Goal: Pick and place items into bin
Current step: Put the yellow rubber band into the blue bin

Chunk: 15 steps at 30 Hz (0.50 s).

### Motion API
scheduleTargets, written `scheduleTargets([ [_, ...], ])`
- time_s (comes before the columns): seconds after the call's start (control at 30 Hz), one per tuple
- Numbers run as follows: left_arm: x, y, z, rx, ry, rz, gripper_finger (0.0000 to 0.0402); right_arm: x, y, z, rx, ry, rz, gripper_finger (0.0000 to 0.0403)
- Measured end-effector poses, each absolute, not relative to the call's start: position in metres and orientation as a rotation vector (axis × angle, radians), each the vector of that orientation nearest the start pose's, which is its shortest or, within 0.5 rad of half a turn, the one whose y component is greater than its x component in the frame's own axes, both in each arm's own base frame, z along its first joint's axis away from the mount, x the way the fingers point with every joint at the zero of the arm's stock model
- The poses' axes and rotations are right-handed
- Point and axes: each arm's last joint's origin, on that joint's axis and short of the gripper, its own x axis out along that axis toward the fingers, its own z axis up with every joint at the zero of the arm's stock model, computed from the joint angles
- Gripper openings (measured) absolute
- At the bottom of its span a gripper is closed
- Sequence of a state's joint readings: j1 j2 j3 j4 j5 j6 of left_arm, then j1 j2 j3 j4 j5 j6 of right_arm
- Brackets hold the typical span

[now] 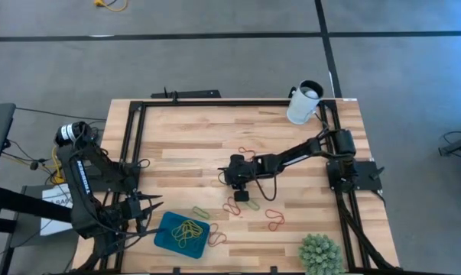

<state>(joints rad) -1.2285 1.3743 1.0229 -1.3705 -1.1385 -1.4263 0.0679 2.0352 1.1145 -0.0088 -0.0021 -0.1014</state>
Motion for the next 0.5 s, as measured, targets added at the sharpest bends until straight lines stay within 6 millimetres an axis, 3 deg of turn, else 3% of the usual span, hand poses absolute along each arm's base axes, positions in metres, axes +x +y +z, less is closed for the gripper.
scheduleTargets([
  [0.17, 0.094, -0.186, 0.255, 0.214, 0.478, 0.336, 0.0084, 0.392, 0.037, 0.110, -0.194, 0.876, 0.152, 0.0009],
  [0.27, 0.094, -0.186, 0.256, 0.214, 0.477, 0.336, 0.0084, 0.397, 0.047, 0.117, -0.196, 0.835, 0.175, 0.0010],
  [0.5, 0.094, -0.186, 0.256, 0.213, 0.478, 0.336, 0.0084, 0.423, 0.073, 0.160, -0.229, 0.670, 0.160, 0.0003],
])
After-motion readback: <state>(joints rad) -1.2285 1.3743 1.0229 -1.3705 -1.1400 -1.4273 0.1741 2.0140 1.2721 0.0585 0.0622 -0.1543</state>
